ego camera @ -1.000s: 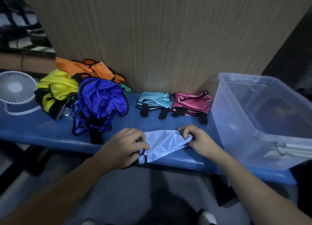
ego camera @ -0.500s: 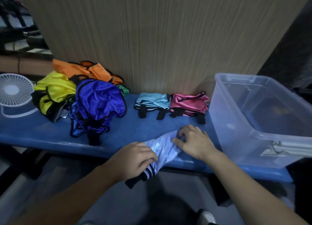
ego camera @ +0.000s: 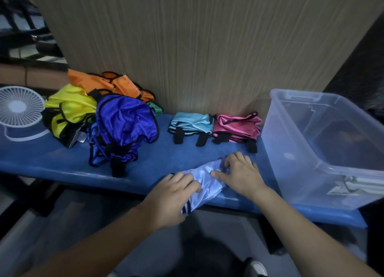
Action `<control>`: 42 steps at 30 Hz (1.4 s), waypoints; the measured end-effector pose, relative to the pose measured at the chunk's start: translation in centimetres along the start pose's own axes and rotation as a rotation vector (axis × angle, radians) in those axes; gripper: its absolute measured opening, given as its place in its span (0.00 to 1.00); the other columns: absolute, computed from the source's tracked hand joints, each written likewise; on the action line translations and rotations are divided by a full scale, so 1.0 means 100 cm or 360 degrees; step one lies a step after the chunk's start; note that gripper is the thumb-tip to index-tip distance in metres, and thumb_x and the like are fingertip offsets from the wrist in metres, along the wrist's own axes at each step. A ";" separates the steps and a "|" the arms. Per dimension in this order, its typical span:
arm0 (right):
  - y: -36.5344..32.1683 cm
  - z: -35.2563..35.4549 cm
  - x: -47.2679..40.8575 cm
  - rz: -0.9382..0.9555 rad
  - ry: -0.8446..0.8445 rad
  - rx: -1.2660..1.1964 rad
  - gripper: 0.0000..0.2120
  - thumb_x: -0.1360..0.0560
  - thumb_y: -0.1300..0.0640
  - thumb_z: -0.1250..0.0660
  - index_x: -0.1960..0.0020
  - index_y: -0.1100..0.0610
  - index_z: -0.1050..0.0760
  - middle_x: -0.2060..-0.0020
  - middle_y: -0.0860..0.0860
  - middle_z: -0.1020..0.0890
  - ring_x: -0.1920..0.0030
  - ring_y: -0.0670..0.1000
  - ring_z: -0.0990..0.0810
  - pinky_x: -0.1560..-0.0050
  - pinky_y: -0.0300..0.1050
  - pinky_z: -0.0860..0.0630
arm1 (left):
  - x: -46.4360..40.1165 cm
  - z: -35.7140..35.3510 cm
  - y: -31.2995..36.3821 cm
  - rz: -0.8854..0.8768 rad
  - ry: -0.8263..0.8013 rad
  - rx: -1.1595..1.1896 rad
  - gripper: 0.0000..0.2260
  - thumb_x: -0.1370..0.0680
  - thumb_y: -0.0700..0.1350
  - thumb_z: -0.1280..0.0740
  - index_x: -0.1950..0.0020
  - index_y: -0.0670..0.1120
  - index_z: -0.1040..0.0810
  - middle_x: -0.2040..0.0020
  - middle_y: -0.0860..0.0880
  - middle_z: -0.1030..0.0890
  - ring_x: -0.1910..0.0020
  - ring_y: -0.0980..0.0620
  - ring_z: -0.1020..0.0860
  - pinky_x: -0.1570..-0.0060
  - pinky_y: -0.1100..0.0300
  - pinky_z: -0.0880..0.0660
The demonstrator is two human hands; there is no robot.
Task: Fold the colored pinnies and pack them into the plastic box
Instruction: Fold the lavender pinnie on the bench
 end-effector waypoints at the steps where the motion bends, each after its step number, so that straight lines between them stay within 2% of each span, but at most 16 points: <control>1: 0.000 0.000 0.000 -0.0011 0.0009 0.0004 0.24 0.27 0.31 0.35 0.47 0.51 0.29 0.45 0.47 0.29 0.38 0.53 0.31 0.36 0.51 0.35 | -0.001 0.003 -0.005 0.0013 0.0018 0.0009 0.25 0.39 0.54 0.28 0.43 0.55 0.28 0.48 0.57 0.27 0.50 0.53 0.27 0.54 0.58 0.28; 5: -0.002 0.001 0.001 -0.0033 0.0079 0.0036 0.26 0.26 0.31 0.37 0.44 0.53 0.28 0.44 0.48 0.28 0.38 0.53 0.30 0.37 0.51 0.34 | -0.005 0.012 -0.023 0.0075 0.0021 0.0025 0.24 0.37 0.46 0.31 0.42 0.57 0.28 0.46 0.58 0.29 0.49 0.53 0.28 0.53 0.58 0.28; 8: -0.001 0.001 0.001 -0.0052 0.0121 0.0063 0.27 0.26 0.31 0.38 0.44 0.54 0.28 0.44 0.49 0.27 0.39 0.54 0.29 0.38 0.52 0.33 | -0.009 0.016 -0.030 0.0081 0.0044 0.0023 0.23 0.36 0.44 0.33 0.42 0.59 0.27 0.46 0.59 0.29 0.50 0.54 0.29 0.53 0.58 0.29; 12: 0.005 0.002 -0.002 -0.0063 0.0192 0.0045 0.26 0.25 0.32 0.38 0.44 0.54 0.29 0.45 0.49 0.26 0.40 0.54 0.29 0.39 0.52 0.33 | -0.015 0.026 -0.052 0.0149 0.0214 0.0051 0.21 0.34 0.43 0.43 0.46 0.58 0.22 0.49 0.57 0.24 0.52 0.54 0.27 0.55 0.59 0.32; 15: 0.010 0.004 -0.005 -0.0072 0.0269 0.0048 0.26 0.25 0.32 0.38 0.43 0.54 0.30 0.45 0.50 0.26 0.41 0.54 0.28 0.40 0.52 0.33 | -0.019 0.027 -0.064 0.0164 0.0269 0.0051 0.21 0.33 0.41 0.41 0.46 0.58 0.19 0.49 0.56 0.21 0.52 0.54 0.27 0.56 0.59 0.31; 17: 0.011 0.005 -0.006 -0.0078 0.0295 0.0058 0.27 0.25 0.32 0.39 0.41 0.54 0.30 0.44 0.50 0.26 0.40 0.55 0.28 0.39 0.52 0.33 | -0.018 0.025 -0.058 0.0083 0.0236 0.0041 0.19 0.30 0.44 0.40 0.44 0.58 0.19 0.47 0.56 0.22 0.51 0.54 0.26 0.55 0.60 0.34; 19: 0.012 0.005 -0.009 -0.0084 0.0282 0.0082 0.28 0.25 0.31 0.39 0.38 0.54 0.30 0.42 0.51 0.26 0.39 0.56 0.29 0.38 0.53 0.33 | -0.016 0.025 -0.051 0.0049 0.0157 0.0107 0.15 0.25 0.55 0.36 0.41 0.59 0.19 0.45 0.58 0.22 0.48 0.55 0.24 0.51 0.61 0.34; 21: 0.011 0.006 -0.012 -0.0083 0.0249 0.0125 0.30 0.25 0.31 0.39 0.36 0.54 0.30 0.41 0.52 0.27 0.38 0.57 0.30 0.37 0.53 0.34 | -0.013 0.027 -0.049 0.0093 0.0084 0.0178 0.19 0.25 0.67 0.38 0.40 0.61 0.20 0.43 0.60 0.22 0.45 0.58 0.23 0.47 0.61 0.32; 23: 0.011 0.007 -0.013 -0.0102 0.0204 0.0131 0.31 0.25 0.30 0.40 0.33 0.53 0.28 0.40 0.53 0.28 0.36 0.57 0.31 0.35 0.53 0.35 | -0.011 0.028 -0.048 0.0108 0.0021 0.0169 0.21 0.27 0.70 0.39 0.41 0.63 0.21 0.42 0.62 0.21 0.42 0.59 0.23 0.45 0.63 0.33; 26: 0.016 0.009 -0.010 -0.0208 0.0091 0.0008 0.32 0.26 0.29 0.40 0.34 0.52 0.26 0.40 0.52 0.27 0.35 0.58 0.30 0.35 0.54 0.32 | -0.010 0.023 -0.041 0.0005 -0.0066 0.0052 0.22 0.34 0.64 0.34 0.40 0.62 0.25 0.41 0.60 0.26 0.45 0.58 0.27 0.49 0.61 0.32; 29: 0.025 -0.001 -0.008 -0.0327 -0.0132 -0.0297 0.33 0.31 0.31 0.31 0.38 0.55 0.27 0.41 0.53 0.23 0.38 0.58 0.25 0.38 0.54 0.27 | -0.010 0.020 -0.034 -0.0052 0.0007 -0.0069 0.21 0.35 0.50 0.32 0.42 0.60 0.27 0.44 0.55 0.27 0.49 0.53 0.27 0.55 0.57 0.28; 31: 0.026 -0.005 -0.006 -0.0369 -0.0202 -0.0400 0.35 0.34 0.34 0.26 0.37 0.56 0.29 0.41 0.53 0.25 0.36 0.57 0.27 0.37 0.53 0.27 | -0.011 0.021 -0.033 -0.0087 0.0063 -0.0094 0.20 0.34 0.47 0.33 0.43 0.60 0.26 0.44 0.56 0.26 0.49 0.52 0.26 0.56 0.56 0.27; 34: 0.018 -0.002 -0.006 -0.0356 -0.0130 -0.0470 0.33 0.33 0.40 0.23 0.37 0.56 0.31 0.44 0.51 0.32 0.34 0.57 0.33 0.36 0.50 0.31 | -0.014 0.030 -0.042 -0.0076 0.0207 -0.0072 0.19 0.34 0.43 0.34 0.45 0.59 0.23 0.45 0.57 0.24 0.50 0.52 0.24 0.56 0.56 0.29; 38: 0.016 -0.003 -0.011 -0.0361 -0.0055 -0.0758 0.26 0.35 0.48 0.20 0.48 0.53 0.33 0.49 0.54 0.24 0.44 0.58 0.25 0.46 0.52 0.24 | -0.022 0.028 -0.058 0.0003 0.0266 -0.0011 0.27 0.38 0.34 0.27 0.46 0.59 0.21 0.44 0.55 0.23 0.47 0.53 0.26 0.55 0.57 0.27; 40: 0.017 -0.005 -0.012 -0.0382 -0.0043 -0.0869 0.26 0.36 0.50 0.20 0.49 0.53 0.34 0.51 0.54 0.23 0.50 0.56 0.23 0.51 0.51 0.25 | -0.023 0.022 -0.063 0.0009 0.0219 0.0020 0.27 0.37 0.34 0.27 0.44 0.59 0.21 0.43 0.54 0.24 0.46 0.52 0.25 0.53 0.59 0.27; 42: 0.017 -0.003 -0.012 -0.0375 -0.0027 -0.0939 0.26 0.34 0.54 0.19 0.48 0.55 0.34 0.54 0.52 0.24 0.56 0.51 0.25 0.55 0.49 0.26 | -0.022 0.019 -0.069 0.0001 0.0173 0.0107 0.24 0.33 0.38 0.31 0.42 0.60 0.21 0.41 0.55 0.24 0.44 0.52 0.24 0.50 0.60 0.29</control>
Point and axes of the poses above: each hand's wrist, its own x-axis away from the middle knuckle, its own z-axis out of the back of the hand, y = z × x, the point moved 8 cm from there along -x, towards the middle knuckle
